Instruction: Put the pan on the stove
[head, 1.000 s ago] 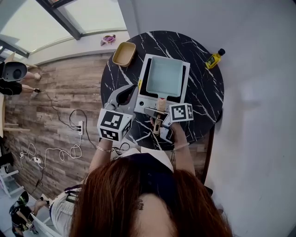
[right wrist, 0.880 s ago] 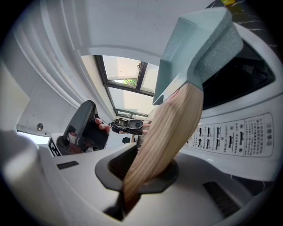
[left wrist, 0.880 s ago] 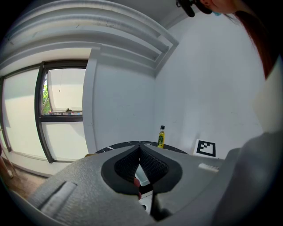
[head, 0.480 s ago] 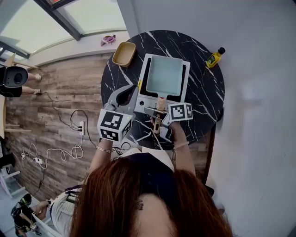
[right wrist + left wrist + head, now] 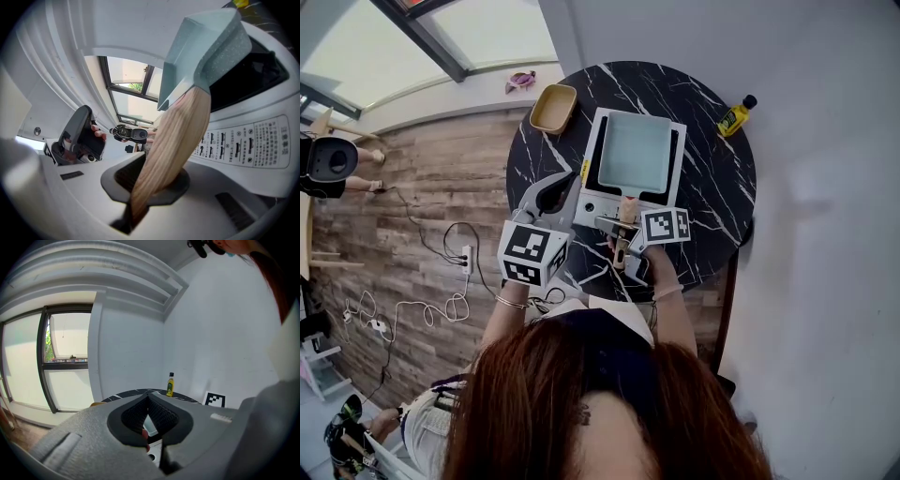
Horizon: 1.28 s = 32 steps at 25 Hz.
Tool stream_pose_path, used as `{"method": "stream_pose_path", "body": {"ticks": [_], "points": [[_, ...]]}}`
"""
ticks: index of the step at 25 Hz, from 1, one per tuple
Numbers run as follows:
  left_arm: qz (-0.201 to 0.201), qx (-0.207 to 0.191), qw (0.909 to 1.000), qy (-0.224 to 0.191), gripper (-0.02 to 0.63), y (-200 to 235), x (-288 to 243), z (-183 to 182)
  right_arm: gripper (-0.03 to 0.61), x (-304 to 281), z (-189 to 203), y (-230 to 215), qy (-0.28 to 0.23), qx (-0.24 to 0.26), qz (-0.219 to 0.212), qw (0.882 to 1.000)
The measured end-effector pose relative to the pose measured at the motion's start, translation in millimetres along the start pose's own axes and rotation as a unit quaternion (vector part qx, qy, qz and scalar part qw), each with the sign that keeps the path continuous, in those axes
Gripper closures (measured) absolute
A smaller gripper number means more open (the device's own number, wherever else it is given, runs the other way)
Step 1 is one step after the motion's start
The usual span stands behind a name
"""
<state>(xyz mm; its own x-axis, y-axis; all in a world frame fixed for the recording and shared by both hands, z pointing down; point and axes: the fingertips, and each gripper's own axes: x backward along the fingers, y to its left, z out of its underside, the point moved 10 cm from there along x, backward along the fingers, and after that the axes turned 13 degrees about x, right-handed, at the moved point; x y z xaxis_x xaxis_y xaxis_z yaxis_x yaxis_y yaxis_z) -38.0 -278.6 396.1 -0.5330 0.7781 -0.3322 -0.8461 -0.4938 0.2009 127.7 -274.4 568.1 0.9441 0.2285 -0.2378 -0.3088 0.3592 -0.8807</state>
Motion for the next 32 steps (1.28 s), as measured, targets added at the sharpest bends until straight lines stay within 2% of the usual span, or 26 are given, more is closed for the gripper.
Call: {"method": "stream_pose_path", "body": {"ticks": [7,17,32], "points": [[0.001,-0.003,1.0000,-0.001,0.603,-3,6,2,0.537,-1,5,-3,-0.005,0.001,0.005,1.000],[0.000,-0.008,1.0000,-0.003,0.603,-7,13,3,0.477,-1,6,-3,-0.023,-0.001,-0.009,1.000],[0.004,-0.014,0.9999,-0.005,0.603,-12,24,4,0.436,10,10,-4,-0.045,-0.005,0.019,0.999]]}}
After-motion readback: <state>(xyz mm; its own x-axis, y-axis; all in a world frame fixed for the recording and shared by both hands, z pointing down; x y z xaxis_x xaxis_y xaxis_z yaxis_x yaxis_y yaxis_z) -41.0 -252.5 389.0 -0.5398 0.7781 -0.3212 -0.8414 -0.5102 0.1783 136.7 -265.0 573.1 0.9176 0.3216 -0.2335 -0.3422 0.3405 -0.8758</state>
